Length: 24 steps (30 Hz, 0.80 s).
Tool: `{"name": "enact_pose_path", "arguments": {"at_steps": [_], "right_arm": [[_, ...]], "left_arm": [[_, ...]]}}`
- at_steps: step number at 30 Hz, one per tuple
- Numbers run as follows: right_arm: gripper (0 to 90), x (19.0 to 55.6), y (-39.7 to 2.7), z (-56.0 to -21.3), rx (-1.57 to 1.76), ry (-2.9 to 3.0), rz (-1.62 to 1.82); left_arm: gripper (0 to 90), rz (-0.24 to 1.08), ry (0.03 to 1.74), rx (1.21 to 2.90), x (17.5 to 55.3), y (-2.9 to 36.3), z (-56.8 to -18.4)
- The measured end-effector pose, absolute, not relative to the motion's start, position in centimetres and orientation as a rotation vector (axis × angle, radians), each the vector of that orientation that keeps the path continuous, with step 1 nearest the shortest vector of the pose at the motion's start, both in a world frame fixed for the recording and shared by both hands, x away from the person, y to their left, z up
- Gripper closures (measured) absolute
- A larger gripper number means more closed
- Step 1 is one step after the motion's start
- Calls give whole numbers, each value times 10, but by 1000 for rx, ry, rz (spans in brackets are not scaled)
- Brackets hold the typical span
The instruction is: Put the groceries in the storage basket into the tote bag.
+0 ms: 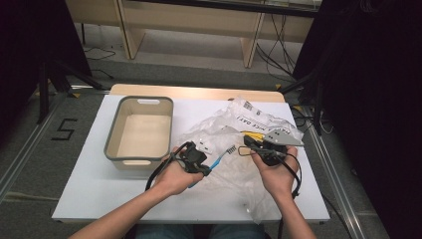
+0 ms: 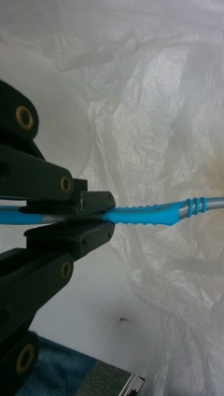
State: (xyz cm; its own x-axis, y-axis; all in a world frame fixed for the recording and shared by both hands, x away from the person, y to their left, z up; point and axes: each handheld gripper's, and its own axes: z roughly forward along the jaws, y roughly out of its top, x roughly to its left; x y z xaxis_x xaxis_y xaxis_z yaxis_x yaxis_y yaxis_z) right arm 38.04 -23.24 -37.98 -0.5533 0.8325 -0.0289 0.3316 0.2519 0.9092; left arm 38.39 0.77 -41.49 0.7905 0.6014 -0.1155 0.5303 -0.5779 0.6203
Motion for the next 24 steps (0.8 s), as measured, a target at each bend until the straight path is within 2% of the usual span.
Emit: {"name": "enact_pose_path", "arguments": {"at_steps": [24], "right_arm": [[900,379,-229,-380,1036,2029,1278]], "left_arm": [[838,107,961,2318,416,-18,-431]]}}
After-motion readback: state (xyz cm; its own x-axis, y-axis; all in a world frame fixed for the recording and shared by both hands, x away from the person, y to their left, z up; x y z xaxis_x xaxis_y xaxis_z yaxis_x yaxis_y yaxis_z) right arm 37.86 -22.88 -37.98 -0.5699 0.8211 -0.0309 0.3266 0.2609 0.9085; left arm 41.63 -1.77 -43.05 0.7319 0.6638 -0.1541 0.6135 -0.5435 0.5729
